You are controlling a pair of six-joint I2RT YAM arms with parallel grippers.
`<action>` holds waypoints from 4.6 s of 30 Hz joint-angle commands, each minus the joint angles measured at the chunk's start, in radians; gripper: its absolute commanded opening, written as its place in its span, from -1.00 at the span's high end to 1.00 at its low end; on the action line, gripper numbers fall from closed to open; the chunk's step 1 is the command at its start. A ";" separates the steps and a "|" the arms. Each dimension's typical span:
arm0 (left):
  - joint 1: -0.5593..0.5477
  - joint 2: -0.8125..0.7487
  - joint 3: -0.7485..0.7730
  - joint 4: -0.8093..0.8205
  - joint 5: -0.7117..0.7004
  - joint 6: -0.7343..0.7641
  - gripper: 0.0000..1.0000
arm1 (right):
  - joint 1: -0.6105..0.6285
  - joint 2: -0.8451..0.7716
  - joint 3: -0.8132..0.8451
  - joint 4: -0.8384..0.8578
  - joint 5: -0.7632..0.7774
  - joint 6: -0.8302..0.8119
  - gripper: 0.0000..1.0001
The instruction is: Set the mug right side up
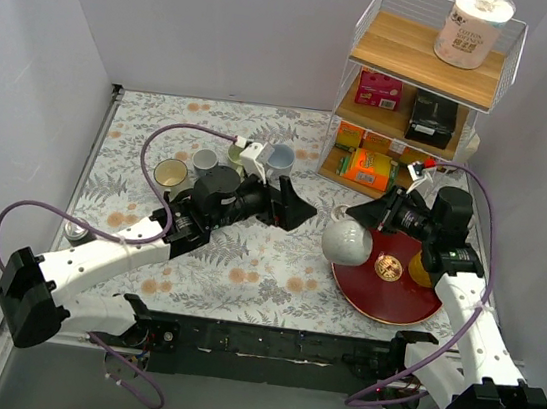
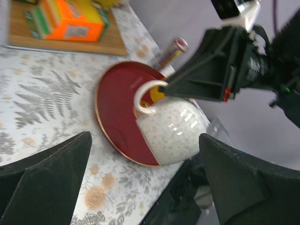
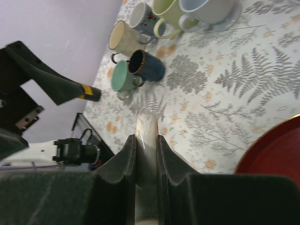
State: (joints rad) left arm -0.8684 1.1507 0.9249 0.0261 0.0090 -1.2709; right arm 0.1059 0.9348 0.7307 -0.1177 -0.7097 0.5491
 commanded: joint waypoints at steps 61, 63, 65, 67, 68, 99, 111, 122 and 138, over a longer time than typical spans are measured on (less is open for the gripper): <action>0.088 0.207 0.239 -0.076 0.390 0.114 1.00 | 0.092 0.070 0.140 0.066 -0.068 0.262 -0.47; 0.083 0.198 0.268 -0.207 0.312 0.191 1.00 | 0.091 0.078 0.164 -0.055 -0.002 0.209 -0.52; 0.081 0.198 0.287 -0.328 0.258 0.243 1.00 | 0.091 0.091 0.182 -0.154 0.064 0.152 -0.58; 0.078 0.213 0.325 -0.441 0.169 0.263 1.00 | 0.092 0.102 0.194 -0.236 0.107 0.112 -0.61; 0.077 0.221 0.340 -0.478 0.137 0.271 1.00 | 0.092 0.113 0.197 -0.250 0.130 0.103 -0.61; 0.084 0.739 0.827 -0.970 -0.371 0.340 1.00 | 0.092 0.061 0.147 -0.319 0.162 0.087 -0.72; 0.129 0.807 0.828 -0.976 -0.262 0.535 1.00 | 0.092 0.067 0.154 -0.338 0.138 0.087 -0.73; 0.140 0.877 0.850 -0.954 -0.288 0.568 0.80 | 0.090 0.084 0.148 -0.343 0.122 0.078 -0.73; 0.140 0.940 0.904 -0.899 -0.314 0.521 0.23 | 0.090 0.099 0.147 -0.352 0.134 0.068 -0.74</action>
State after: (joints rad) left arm -0.7349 2.1082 1.7775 -0.8906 -0.2714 -0.7334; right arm 0.1928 1.0344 0.8734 -0.4725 -0.5720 0.6346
